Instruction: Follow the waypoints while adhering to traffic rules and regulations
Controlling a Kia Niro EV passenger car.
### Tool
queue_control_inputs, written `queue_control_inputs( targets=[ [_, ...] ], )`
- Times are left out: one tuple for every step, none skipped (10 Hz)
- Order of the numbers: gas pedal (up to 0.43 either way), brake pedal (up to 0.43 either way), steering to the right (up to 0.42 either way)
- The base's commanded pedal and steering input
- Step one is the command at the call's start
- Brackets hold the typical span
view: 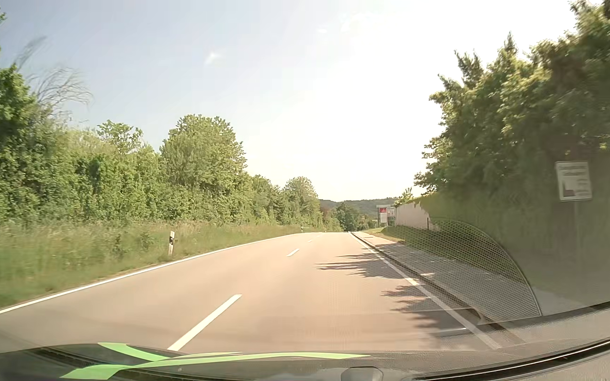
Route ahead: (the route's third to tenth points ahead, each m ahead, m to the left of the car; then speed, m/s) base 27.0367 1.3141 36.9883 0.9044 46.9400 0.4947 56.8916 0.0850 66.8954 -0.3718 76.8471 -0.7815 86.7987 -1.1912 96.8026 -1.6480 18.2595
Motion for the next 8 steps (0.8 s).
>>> queue_control_inputs(
  targets=[
    [0.039, 0.000, -0.005],
    [0.039, 0.000, -0.004],
    [0.039, 0.000, -0.003],
    [0.039, 0.000, -0.002],
    [0.000, 0.000, -0.002],
    [0.000, 0.000, -0.001],
    [0.000, 0.000, -0.002],
    [0.000, 0.000, -0.001]
  ],
)
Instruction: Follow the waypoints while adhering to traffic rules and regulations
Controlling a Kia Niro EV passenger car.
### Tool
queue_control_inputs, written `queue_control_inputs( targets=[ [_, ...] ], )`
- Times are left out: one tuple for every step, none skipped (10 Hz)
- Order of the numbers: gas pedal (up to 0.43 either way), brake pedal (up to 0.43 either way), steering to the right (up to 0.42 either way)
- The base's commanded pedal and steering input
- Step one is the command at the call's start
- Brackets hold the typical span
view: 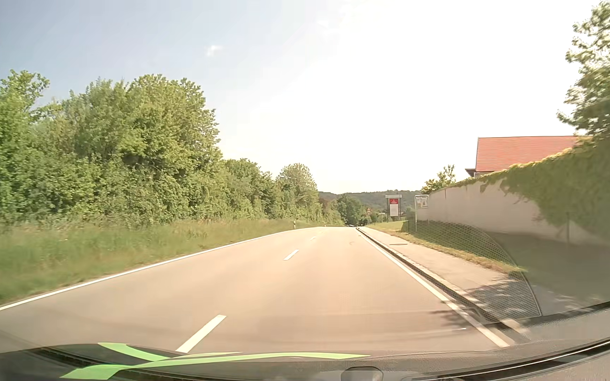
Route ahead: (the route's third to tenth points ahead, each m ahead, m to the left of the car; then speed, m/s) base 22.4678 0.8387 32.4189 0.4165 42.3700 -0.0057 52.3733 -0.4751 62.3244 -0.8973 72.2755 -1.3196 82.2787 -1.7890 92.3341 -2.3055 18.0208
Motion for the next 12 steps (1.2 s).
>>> queue_control_inputs(
  targets=[
    [0.000, 0.000, -0.001],
    [0.000, 0.000, -0.001],
    [0.000, 0.000, -0.001],
    [0.000, 0.000, 0.000],
    [0.000, 0.000, 0.000],
    [0.000, 0.000, 0.000],
    [0.000, 0.000, 0.000],
    [0.000, 0.000, 0.000],
    [0.000, 0.000, 0.001],
    [0.000, 0.000, 0.002],
    [0.000, 0.000, 0.004],
    [0.000, 0.000, 0.007]
  ],
)
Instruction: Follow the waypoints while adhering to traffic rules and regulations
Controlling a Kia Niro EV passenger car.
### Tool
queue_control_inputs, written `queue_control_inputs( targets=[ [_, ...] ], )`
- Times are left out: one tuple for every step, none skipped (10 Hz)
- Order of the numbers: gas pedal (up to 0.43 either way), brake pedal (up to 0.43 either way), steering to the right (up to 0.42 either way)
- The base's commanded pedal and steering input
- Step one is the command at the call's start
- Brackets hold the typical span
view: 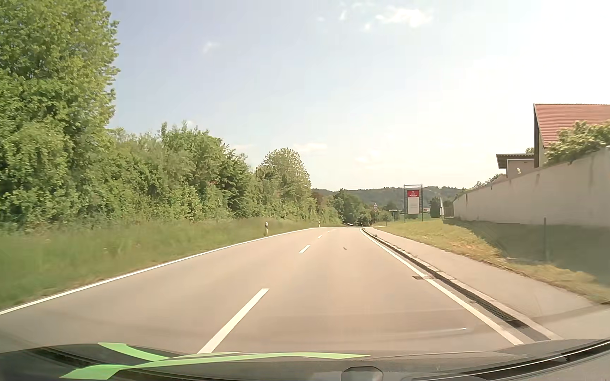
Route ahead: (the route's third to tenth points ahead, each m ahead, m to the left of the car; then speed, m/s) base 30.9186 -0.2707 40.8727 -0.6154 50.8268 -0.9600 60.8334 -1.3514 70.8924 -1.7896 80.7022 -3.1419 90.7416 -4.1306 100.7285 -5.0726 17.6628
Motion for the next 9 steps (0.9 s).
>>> queue_control_inputs(
  targets=[
    [0.000, 0.000, 0.008],
    [0.000, 0.000, 0.008],
    [0.000, 0.000, 0.008],
    [0.000, 0.000, 0.008],
    [0.000, 0.000, 0.008],
    [0.000, 0.000, 0.008],
    [0.000, 0.000, 0.007],
    [0.000, 0.000, 0.007],
    [0.000, 0.000, 0.006]
  ],
)
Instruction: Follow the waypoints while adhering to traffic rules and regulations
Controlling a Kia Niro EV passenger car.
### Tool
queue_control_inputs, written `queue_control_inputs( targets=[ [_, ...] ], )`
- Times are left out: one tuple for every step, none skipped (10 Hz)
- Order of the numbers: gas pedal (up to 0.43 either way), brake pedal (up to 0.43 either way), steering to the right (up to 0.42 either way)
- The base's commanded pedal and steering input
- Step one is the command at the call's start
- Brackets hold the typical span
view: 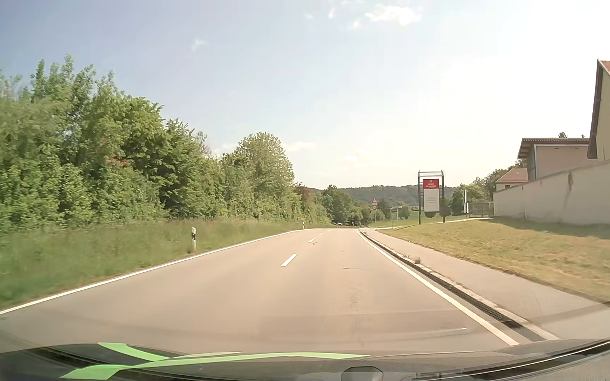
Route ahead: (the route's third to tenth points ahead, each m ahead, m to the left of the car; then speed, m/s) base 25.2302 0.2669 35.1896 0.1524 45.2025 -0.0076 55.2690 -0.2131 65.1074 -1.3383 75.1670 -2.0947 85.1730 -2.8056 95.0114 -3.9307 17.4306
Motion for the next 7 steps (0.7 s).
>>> queue_control_inputs(
  targets=[
    [0.000, 0.000, 0.006],
    [0.000, 0.000, 0.005],
    [0.000, 0.000, 0.005],
    [0.000, 0.000, 0.005],
    [0.000, 0.000, 0.005],
    [0.000, 0.000, 0.004],
    [0.000, 0.000, 0.002]
  ],
)
